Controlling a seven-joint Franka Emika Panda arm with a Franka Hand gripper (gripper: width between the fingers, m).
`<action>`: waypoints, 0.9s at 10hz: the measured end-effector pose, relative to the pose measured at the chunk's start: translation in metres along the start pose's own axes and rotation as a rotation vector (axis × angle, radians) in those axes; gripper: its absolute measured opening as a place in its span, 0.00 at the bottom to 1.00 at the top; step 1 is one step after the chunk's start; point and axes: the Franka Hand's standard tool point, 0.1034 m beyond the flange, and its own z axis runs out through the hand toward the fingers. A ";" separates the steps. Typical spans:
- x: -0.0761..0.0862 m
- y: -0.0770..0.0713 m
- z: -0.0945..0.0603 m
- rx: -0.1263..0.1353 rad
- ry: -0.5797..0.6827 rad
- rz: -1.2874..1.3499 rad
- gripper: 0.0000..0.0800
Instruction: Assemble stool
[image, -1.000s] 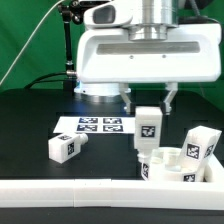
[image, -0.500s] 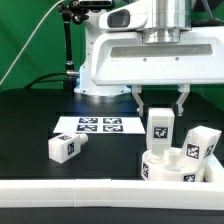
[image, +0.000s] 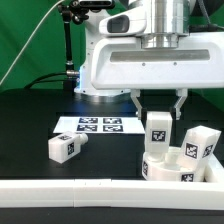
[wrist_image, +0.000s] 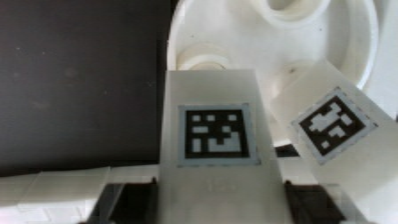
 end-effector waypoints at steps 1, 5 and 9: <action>-0.001 0.000 0.002 -0.001 0.000 -0.002 0.42; -0.004 -0.001 0.009 -0.006 0.037 -0.009 0.42; -0.002 -0.001 0.009 -0.007 0.057 -0.010 0.52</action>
Offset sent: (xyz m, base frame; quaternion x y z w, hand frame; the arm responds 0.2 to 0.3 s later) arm -0.0093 0.0037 -0.0106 -0.0059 0.0234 -0.0009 0.9997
